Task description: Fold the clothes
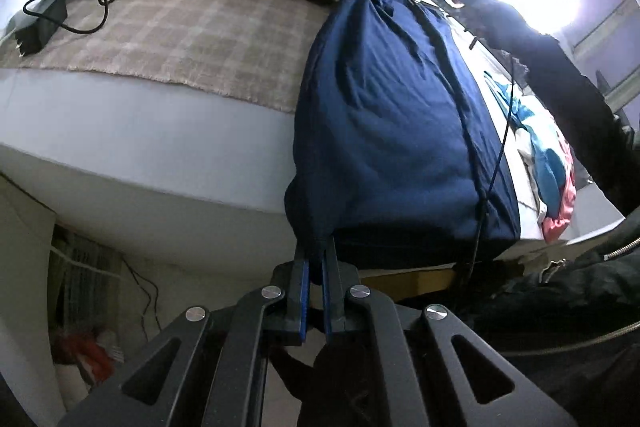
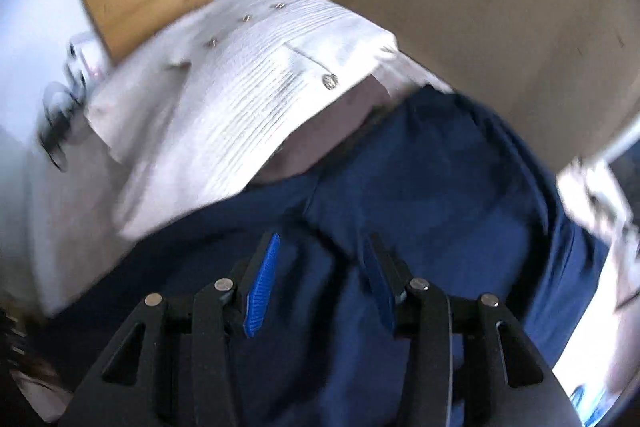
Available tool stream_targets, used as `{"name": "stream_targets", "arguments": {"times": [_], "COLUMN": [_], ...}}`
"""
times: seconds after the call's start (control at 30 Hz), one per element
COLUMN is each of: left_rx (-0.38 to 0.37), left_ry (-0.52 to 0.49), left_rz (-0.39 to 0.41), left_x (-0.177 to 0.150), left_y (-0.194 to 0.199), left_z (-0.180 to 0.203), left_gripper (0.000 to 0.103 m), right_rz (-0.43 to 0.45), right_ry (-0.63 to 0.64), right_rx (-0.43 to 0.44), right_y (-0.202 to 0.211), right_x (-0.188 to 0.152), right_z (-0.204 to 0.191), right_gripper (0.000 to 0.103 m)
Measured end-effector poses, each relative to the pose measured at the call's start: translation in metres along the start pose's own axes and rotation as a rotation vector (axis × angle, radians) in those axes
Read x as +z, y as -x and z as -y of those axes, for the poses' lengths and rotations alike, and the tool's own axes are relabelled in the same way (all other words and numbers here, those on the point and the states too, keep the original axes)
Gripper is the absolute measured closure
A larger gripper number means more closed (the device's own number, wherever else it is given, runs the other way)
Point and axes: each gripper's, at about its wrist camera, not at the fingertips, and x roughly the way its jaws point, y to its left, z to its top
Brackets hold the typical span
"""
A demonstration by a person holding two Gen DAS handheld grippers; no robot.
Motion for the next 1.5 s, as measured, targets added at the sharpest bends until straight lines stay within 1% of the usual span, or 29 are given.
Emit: {"name": "stream_targets", "arguments": {"times": [0.07, 0.17, 0.23, 0.27, 0.3, 0.33, 0.4, 0.43, 0.47, 0.5, 0.57, 0.67, 0.73, 0.83, 0.87, 0.93, 1.0, 1.03, 1.1, 1.13, 1.17, 1.23, 1.27, 1.33, 1.4, 1.43, 1.47, 1.5], "left_rx": [-0.001, 0.006, 0.013, 0.016, 0.018, 0.021, 0.022, 0.022, 0.022, 0.022, 0.022, 0.021, 0.021, 0.021, 0.021, 0.02, 0.02, 0.02, 0.02, 0.019, 0.016, 0.012, 0.013, 0.014, 0.018, 0.016, 0.014, 0.011], "left_ry": [0.009, 0.018, 0.023, 0.026, 0.027, 0.027, 0.027, 0.025, 0.024, 0.023, 0.021, 0.018, 0.016, 0.013, 0.012, 0.007, 0.003, 0.001, -0.005, -0.008, -0.01, -0.022, -0.027, -0.037, -0.047, -0.052, -0.057, -0.064], "left_rz": [0.004, 0.0, -0.006, -0.009, -0.011, -0.014, -0.015, -0.014, -0.013, -0.011, -0.007, -0.002, 0.002, 0.007, 0.009, 0.014, 0.018, 0.02, 0.023, 0.024, 0.027, 0.032, 0.032, 0.032, 0.031, 0.031, 0.031, 0.032], "left_x": [0.001, 0.002, 0.003, 0.003, 0.003, 0.004, 0.004, 0.004, 0.004, 0.003, 0.003, 0.002, 0.001, 0.0, -0.001, -0.001, -0.001, -0.001, -0.001, -0.001, -0.001, -0.001, 0.0, 0.0, 0.001, 0.002, 0.002, 0.002], "left_y": [0.002, 0.002, 0.001, 0.0, 0.0, -0.001, 0.002, 0.004, 0.005, 0.005, 0.007, 0.009, 0.01, 0.013, 0.013, 0.015, 0.016, 0.017, 0.017, 0.017, 0.017, 0.017, 0.017, 0.017, 0.017, 0.018, 0.018, 0.019], "left_z": [-0.002, -0.002, -0.002, -0.001, 0.0, 0.001, 0.002, 0.002, 0.003, 0.004, 0.006, 0.009, 0.01, 0.013, 0.014, 0.013, 0.013, 0.013, 0.013, 0.014, 0.015, 0.018, 0.019, 0.022, 0.023, 0.024, 0.026, 0.027], "left_gripper": [0.099, 0.099, 0.099, 0.099, 0.099, 0.099, 0.099, 0.099, 0.099, 0.099, 0.099, 0.099, 0.099, 0.099, 0.099, 0.099, 0.099, 0.099, 0.099, 0.099, 0.099, 0.099, 0.099, 0.099, 0.099, 0.099, 0.099, 0.099], "right_rz": [-0.025, -0.014, -0.028, -0.037, -0.045, -0.053, -0.04, -0.034, -0.03, -0.02, 0.017, 0.091, 0.064, -0.004, -0.021, -0.057, -0.07, -0.06, -0.03, -0.013, -0.001, -0.026, -0.052, -0.121, -0.2, -0.225, -0.235, -0.241], "right_ry": [0.017, 0.042, 0.035, 0.028, 0.021, 0.016, 0.036, 0.039, 0.029, -0.002, -0.088, -0.275, -0.299, -0.234, -0.226, -0.195, -0.135, -0.112, -0.088, -0.107, -0.163, -0.309, -0.364, -0.442, -0.509, -0.545, -0.574, -0.599], "right_rx": [-0.002, -0.014, 0.018, 0.039, 0.06, 0.078, 0.081, 0.085, 0.099, 0.12, 0.178, 0.335, 0.336, 0.274, 0.268, 0.232, 0.186, 0.184, 0.204, 0.229, 0.268, 0.309, 0.299, 0.258, 0.284, 0.304, 0.328, 0.353], "right_y": [-0.015, -0.021, -0.023, -0.024, -0.025, -0.024, -0.02, -0.018, -0.016, -0.015, -0.008, 0.005, 0.0, -0.016, -0.02, -0.02, -0.008, 0.004, 0.029, 0.039, 0.043, 0.032, 0.023, -0.002, -0.032, -0.042, -0.048, -0.054], "right_x": [0.003, 0.005, 0.005, 0.005, 0.005, 0.004, 0.001, 0.0, 0.0, 0.002, 0.007, 0.018, 0.021, 0.017, 0.014, 0.013, 0.012, 0.01, 0.008, 0.009, 0.013, 0.027, 0.034, 0.046, 0.053, 0.053, 0.053, 0.053], "right_z": [0.001, 0.003, 0.008, 0.01, 0.013, 0.015, 0.015, 0.016, 0.017, 0.022, 0.033, 0.056, 0.056, 0.042, 0.039, 0.036, 0.033, 0.033, 0.035, 0.04, 0.049, 0.06, 0.063, 0.068, 0.072, 0.074, 0.075, 0.076], "right_gripper": [0.06, 0.06, 0.06, 0.066, 0.077, 0.079, 0.079, 0.081, 0.09, 0.097, 0.096, 0.097, 0.096, 0.095, 0.093, 0.084, 0.072, 0.068, 0.048, 0.042, 0.034, 0.034, 0.034, 0.034, 0.035, 0.036, 0.04, 0.048]}}
